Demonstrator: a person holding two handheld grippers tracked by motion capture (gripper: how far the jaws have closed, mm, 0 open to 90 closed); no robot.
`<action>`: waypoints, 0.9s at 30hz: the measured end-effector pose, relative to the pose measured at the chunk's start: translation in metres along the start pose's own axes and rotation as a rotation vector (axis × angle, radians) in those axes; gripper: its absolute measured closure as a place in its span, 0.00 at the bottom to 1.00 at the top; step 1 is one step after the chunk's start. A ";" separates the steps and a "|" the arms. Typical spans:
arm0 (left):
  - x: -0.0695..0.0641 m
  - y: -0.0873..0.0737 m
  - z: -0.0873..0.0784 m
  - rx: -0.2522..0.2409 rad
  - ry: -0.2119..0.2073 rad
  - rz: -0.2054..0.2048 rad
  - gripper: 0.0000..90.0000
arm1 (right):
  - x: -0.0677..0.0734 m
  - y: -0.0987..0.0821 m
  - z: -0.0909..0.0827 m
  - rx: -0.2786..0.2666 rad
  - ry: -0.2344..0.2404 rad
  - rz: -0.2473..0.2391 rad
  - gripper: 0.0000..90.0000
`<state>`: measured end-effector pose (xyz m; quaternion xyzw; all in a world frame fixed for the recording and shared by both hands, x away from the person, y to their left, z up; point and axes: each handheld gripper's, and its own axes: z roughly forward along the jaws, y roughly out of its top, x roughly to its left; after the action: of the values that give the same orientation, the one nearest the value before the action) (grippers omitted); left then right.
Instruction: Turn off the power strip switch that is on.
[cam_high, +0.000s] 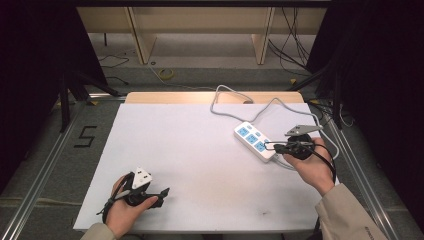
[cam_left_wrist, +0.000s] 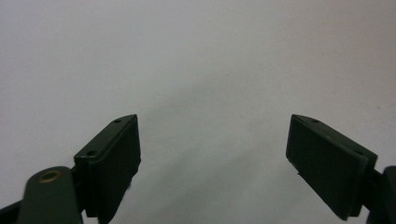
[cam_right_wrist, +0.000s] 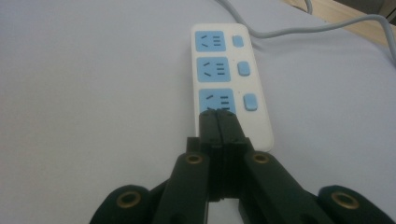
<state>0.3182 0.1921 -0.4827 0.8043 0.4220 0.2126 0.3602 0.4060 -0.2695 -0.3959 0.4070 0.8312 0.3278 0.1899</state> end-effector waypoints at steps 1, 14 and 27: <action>0.000 0.000 0.000 0.000 0.000 0.000 0.19 | 0.000 0.001 0.001 0.000 0.000 0.001 1.00; 0.000 0.000 0.000 0.003 0.002 0.006 0.20 | -0.003 0.010 0.009 0.012 0.000 -0.007 1.00; -0.001 0.000 0.000 -0.001 0.002 0.003 0.20 | -0.008 0.023 0.019 0.025 -0.007 -0.007 1.00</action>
<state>0.3182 0.1913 -0.4824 0.8046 0.4211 0.2143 0.3597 0.4347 -0.2580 -0.3932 0.4076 0.8360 0.3151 0.1888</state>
